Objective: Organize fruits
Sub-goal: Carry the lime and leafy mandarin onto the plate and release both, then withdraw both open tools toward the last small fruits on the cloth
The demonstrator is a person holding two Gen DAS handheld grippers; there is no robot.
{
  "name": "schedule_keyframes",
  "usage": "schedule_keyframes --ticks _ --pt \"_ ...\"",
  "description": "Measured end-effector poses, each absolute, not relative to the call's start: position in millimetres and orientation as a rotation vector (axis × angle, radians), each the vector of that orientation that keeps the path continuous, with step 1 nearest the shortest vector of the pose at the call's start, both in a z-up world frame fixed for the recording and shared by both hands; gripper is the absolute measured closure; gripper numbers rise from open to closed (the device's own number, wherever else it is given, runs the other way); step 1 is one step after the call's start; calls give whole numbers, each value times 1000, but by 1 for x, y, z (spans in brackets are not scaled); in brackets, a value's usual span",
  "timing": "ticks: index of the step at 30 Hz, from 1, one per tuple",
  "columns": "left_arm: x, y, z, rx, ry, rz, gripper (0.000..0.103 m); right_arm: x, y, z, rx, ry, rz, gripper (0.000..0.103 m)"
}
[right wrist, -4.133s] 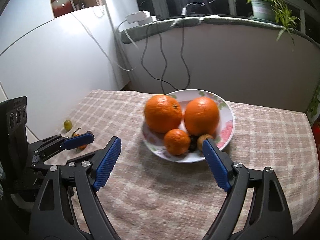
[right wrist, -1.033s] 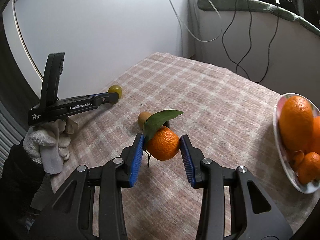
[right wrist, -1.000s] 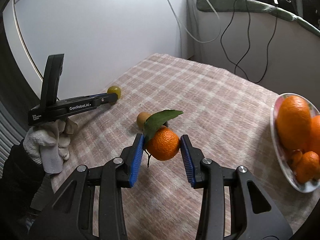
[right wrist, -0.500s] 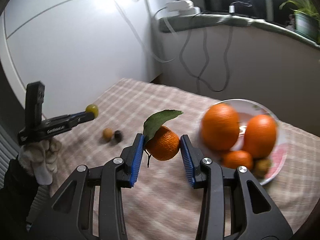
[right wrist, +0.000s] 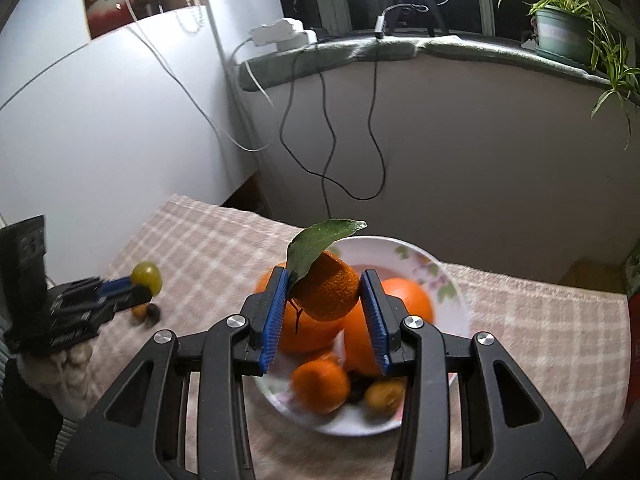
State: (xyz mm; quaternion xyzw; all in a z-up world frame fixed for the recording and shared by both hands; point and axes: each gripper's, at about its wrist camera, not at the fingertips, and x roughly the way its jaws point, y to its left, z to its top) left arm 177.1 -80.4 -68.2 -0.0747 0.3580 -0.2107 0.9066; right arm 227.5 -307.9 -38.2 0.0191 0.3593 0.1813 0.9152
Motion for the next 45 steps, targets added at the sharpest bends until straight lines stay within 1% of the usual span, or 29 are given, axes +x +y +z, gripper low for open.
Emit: schedule_keyframes --ticks 7,13,32,33,34,35,36,37,39,40,41,45 --pt "174 -138 -77 -104 771 -536 79 254 -312 -51 8 773 358 64" --pt "173 -170 -77 -65 770 -573 79 267 -312 -57 -14 790 363 64" --pt "174 -197 -84 -17 786 -586 79 278 -306 -68 -63 826 345 63" --pt "175 -197 -84 -15 786 -585 79 278 -307 -68 -63 827 344 61" --pt "175 -198 -84 -11 786 -582 79 278 -308 -68 -63 823 341 57" --pt "175 -198 -84 -9 787 -580 78 277 -308 -66 -64 815 335 44" --pt "175 -198 -85 -4 787 -578 78 275 -309 -64 -62 804 332 35" --pt "175 -199 -85 2 787 -575 77 274 -310 -63 -59 798 334 33" --pt "174 -200 -86 12 784 -566 73 273 -311 -60 -53 793 337 33" --pt "174 -200 -86 14 784 -562 68 272 -311 -59 -53 791 335 33" --pt "174 -200 -86 12 783 -561 65 271 -312 -58 -53 787 333 32" --pt "174 -197 -86 5 782 -555 65 269 -315 -54 -37 778 331 31"
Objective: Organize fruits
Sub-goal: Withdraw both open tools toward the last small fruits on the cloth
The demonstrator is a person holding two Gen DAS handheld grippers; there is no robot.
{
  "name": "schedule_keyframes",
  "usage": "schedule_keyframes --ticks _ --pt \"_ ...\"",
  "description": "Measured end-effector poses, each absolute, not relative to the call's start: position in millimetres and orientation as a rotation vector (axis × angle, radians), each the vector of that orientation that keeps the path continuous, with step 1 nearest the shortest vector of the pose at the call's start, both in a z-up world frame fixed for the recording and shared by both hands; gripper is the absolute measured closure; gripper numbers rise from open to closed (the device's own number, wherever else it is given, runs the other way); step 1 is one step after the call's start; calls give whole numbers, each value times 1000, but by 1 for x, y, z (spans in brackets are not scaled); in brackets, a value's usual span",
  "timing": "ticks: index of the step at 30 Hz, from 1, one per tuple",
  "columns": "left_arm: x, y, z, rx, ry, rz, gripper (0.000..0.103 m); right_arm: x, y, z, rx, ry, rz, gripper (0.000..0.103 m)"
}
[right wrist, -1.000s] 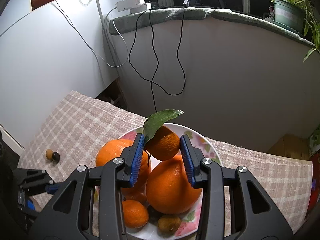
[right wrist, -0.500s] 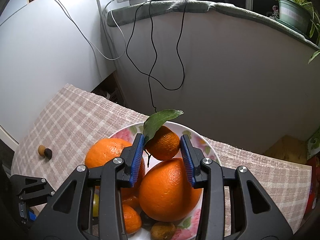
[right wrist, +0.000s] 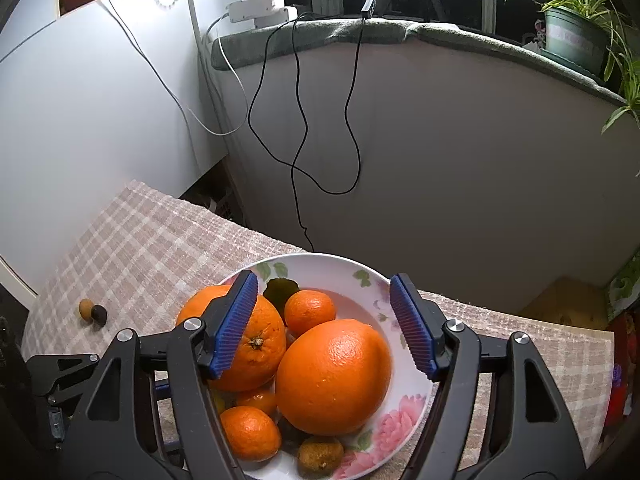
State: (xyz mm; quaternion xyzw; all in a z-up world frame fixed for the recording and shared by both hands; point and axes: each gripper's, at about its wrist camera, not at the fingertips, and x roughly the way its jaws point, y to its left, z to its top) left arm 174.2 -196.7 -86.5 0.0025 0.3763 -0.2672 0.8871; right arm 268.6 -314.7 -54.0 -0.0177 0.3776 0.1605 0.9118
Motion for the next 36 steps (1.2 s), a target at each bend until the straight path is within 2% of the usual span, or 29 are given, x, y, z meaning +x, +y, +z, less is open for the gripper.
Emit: schedule_keyframes --ticks 4,17,24,26,28,31,36 --pt "172 -192 -87 -3 783 -551 61 265 -317 -50 -25 769 328 31" --pt "160 -173 -77 -31 766 -539 61 246 -320 -39 -3 744 333 29" --pt "153 -160 -73 -41 762 -524 60 229 -312 -32 -12 723 342 17" --pt "150 -153 -73 -47 758 -510 49 223 -307 -30 -17 717 346 10" --pt "148 -143 -73 -57 758 -489 43 219 -303 -28 -18 712 358 5" --pt "146 -128 -73 -79 766 -462 38 210 -294 -26 -28 706 373 1" --pt "139 -99 -75 -86 774 -406 34 197 -274 -24 -39 693 417 0"
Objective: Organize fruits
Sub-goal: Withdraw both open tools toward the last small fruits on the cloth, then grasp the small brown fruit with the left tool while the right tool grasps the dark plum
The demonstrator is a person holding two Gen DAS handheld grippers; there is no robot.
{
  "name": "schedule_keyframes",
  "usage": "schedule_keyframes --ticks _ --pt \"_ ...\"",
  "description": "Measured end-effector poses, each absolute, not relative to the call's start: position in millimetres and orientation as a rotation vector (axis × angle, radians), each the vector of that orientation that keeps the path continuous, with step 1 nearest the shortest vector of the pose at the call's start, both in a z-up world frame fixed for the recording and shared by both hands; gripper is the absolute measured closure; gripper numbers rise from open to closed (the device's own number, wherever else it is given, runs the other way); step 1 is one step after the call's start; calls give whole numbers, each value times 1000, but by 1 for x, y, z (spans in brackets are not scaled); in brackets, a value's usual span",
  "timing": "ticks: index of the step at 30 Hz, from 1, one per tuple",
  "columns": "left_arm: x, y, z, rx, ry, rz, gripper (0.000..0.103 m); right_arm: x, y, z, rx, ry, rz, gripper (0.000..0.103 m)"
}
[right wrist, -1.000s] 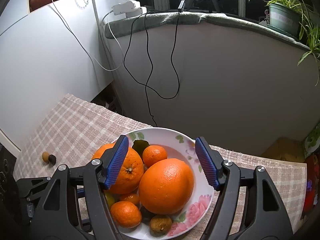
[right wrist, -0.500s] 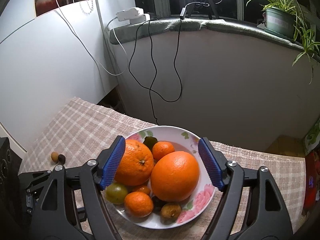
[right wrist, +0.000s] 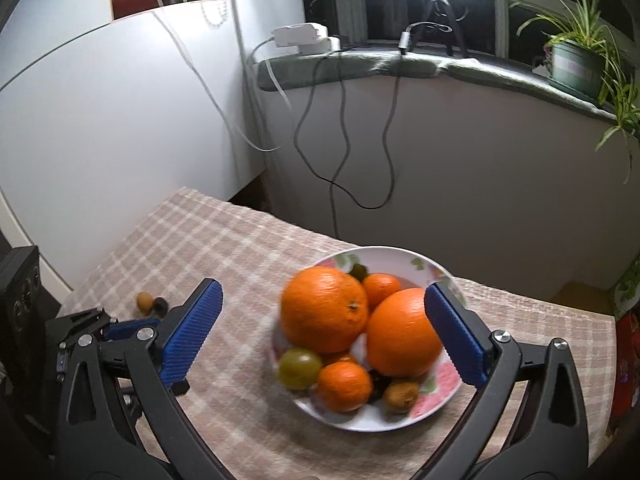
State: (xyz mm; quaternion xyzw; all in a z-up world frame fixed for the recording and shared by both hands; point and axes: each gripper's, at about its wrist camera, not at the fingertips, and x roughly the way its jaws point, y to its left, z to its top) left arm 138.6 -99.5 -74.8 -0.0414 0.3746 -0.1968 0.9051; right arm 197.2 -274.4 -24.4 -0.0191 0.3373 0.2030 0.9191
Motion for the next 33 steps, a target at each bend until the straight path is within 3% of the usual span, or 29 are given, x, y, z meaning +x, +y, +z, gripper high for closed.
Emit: schedule_keyframes --ticks 14,22,26,33 --pt "121 -10 -89 -146 769 -266 35 166 -203 -33 -52 688 599 0" --pt "128 4 -101 -165 793 -260 59 163 -164 -56 -42 740 682 1" --pt "133 6 -105 -167 805 -267 65 171 -145 -70 -31 793 717 15" --pt "145 9 -112 -160 831 -259 65 198 -128 -99 98 937 752 42"
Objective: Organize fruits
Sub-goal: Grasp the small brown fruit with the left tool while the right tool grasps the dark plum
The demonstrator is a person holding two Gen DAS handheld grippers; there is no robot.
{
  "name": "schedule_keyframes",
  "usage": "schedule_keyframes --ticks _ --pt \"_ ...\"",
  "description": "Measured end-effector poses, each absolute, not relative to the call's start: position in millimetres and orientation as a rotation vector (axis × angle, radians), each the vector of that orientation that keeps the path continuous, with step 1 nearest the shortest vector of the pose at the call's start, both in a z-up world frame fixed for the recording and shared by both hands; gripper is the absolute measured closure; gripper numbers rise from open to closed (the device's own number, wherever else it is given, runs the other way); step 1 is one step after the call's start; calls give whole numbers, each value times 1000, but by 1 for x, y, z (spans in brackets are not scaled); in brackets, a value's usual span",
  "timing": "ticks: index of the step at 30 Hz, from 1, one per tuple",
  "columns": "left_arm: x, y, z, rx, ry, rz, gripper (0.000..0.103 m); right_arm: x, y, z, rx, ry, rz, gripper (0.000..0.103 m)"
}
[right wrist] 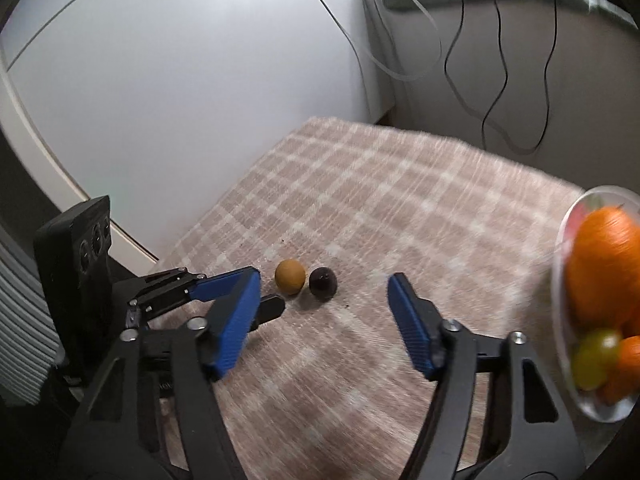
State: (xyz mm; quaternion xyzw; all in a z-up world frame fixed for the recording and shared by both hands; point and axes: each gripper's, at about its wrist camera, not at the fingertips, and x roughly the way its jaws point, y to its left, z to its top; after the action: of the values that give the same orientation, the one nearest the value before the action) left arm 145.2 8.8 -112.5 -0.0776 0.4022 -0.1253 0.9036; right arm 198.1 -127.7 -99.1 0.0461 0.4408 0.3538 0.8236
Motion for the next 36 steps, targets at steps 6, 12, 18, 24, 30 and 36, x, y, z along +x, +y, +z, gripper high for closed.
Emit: schedule_keyframes --ticks 6,12,18,24,30,36 --pt "151 8 -115 -159 843 -263 65 212 -121 -117 146 998 741 48" --pt "157 4 -119 -146 853 -263 67 217 -116 -122 157 1022 751 52" --pt "161 4 -124 -147 872 -259 72 222 -108 -130 145 1044 760 56" --pt "164 6 -127 -166 887 -265 75 223 -105 -134 147 1055 765 62" --pt "166 7 -128 -168 888 -270 79 224 -104 -136 153 1080 767 83" --pt "164 6 -127 -162 885 -272 79 223 -107 -136 166 1075 766 85"
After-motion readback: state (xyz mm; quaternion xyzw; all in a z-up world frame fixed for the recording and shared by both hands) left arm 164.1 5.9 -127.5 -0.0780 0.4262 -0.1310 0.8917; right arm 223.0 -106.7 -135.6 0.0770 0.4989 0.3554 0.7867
